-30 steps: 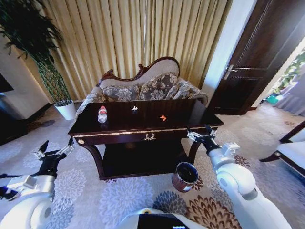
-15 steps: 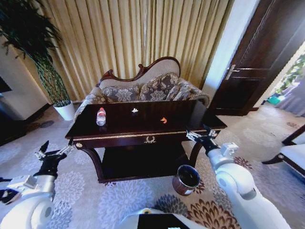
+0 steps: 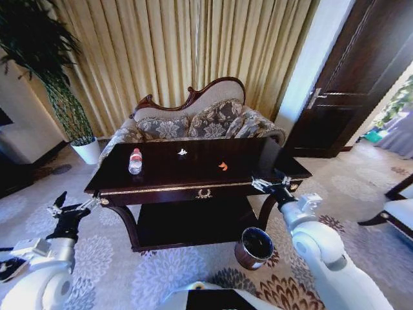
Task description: Move to the front of the table and place the trash on the table into the trash bin.
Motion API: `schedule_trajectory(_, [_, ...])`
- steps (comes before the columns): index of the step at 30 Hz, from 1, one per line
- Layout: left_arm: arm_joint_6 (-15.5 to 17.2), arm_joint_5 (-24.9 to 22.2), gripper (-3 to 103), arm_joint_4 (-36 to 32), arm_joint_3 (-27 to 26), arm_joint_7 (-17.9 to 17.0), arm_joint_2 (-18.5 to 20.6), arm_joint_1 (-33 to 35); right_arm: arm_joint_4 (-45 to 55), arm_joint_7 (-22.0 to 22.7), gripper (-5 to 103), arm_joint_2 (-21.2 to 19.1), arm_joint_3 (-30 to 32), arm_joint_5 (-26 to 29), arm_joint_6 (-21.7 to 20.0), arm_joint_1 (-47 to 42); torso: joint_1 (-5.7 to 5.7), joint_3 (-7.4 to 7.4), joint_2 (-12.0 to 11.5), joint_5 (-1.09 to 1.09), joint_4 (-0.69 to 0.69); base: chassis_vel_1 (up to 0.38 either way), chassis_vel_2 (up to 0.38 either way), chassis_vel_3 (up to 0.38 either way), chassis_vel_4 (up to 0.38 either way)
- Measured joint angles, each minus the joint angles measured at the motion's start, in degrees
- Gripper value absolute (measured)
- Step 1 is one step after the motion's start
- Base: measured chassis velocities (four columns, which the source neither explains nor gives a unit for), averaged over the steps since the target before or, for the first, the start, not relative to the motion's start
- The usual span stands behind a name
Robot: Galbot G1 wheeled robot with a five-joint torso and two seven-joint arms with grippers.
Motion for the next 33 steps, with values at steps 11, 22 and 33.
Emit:
schedule_trajectory(11, [-0.03, 0.1, 100, 0.0, 0.53, 0.04, -0.16, -0.02, -0.01, -0.04, 100, 0.05, -0.18, -0.04, 0.11, -0.05, 0.0, 0.0, 0.0, 0.0, 0.01, -0.069, 0.066, 0.075, -0.062])
schedule_trajectory(22, [-0.04, 0.1, 100, 0.18, 0.67, 0.04, -0.21, -0.12, -0.28, -1.25, 100, 0.28, -0.47, -0.22, 0.13, -0.04, 0.0, 0.0, 0.0, 0.0, 0.0, -0.05, 0.054, 0.044, -0.059])
schedule_trajectory(33, [-0.18, 0.13, 100, 0.43, 0.87, 0.04, -0.42, -0.18, -0.35, -1.7, 100, -0.02, -1.15, -0.23, 0.16, 0.01, 0.01, 0.0, 0.0, 0.01, -0.01, -0.055, 0.046, 0.054, -0.059])
